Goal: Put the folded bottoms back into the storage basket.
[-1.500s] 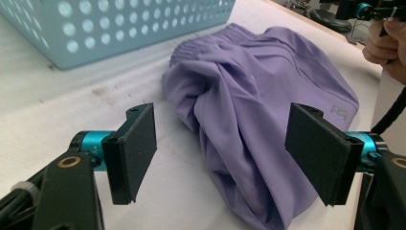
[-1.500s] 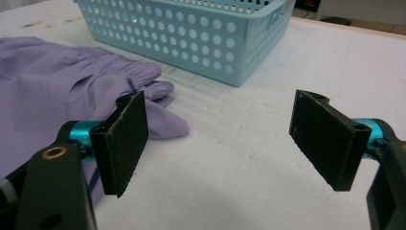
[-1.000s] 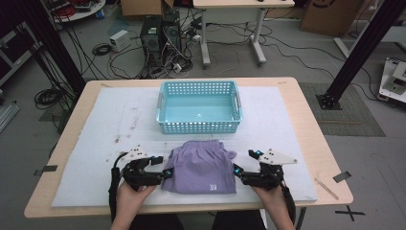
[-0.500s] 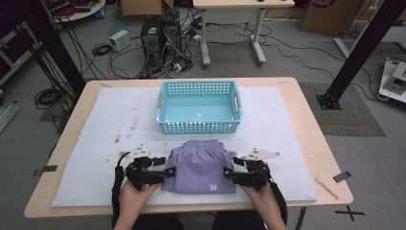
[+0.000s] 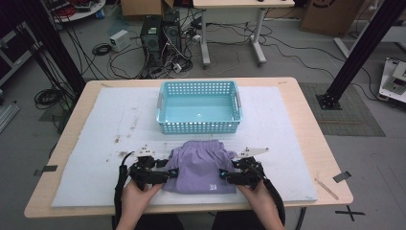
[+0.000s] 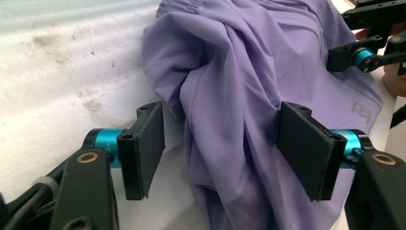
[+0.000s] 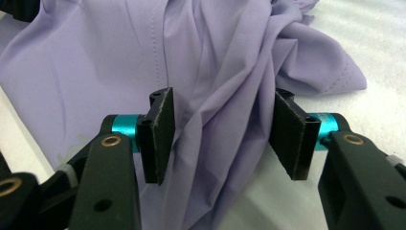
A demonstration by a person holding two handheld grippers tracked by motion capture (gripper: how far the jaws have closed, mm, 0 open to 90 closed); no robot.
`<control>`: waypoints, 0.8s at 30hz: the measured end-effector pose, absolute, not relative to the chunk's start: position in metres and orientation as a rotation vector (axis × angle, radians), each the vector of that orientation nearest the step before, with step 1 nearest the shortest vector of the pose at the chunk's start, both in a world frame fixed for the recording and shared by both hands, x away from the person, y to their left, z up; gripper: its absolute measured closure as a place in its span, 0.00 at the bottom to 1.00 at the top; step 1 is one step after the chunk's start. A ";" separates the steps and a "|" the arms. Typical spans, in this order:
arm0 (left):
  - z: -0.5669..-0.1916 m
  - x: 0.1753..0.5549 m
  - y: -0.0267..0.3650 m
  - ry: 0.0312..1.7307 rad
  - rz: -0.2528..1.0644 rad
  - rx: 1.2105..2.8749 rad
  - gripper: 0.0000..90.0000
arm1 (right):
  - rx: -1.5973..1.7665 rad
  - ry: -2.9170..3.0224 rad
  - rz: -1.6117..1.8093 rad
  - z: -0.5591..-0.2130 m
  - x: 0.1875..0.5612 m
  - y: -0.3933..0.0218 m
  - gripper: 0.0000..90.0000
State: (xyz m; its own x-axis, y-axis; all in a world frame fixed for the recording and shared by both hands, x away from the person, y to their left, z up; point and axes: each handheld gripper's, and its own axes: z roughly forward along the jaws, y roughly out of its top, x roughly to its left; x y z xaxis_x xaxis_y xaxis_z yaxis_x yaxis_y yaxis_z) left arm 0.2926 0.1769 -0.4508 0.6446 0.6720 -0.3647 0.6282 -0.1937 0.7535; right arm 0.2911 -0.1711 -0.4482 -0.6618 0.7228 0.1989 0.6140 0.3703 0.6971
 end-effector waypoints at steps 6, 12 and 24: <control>-0.452 0.294 0.174 1.021 0.016 1.902 0.44 | 1.201 2.493 1.165 -0.448 0.291 -0.168 0.59; -0.453 0.295 0.170 1.032 0.001 1.913 0.54 | 1.194 2.492 1.149 -0.448 0.292 -0.166 0.66; -0.454 0.294 0.165 1.016 -0.010 1.945 0.83 | 1.154 2.520 1.166 -0.448 0.291 -0.165 0.94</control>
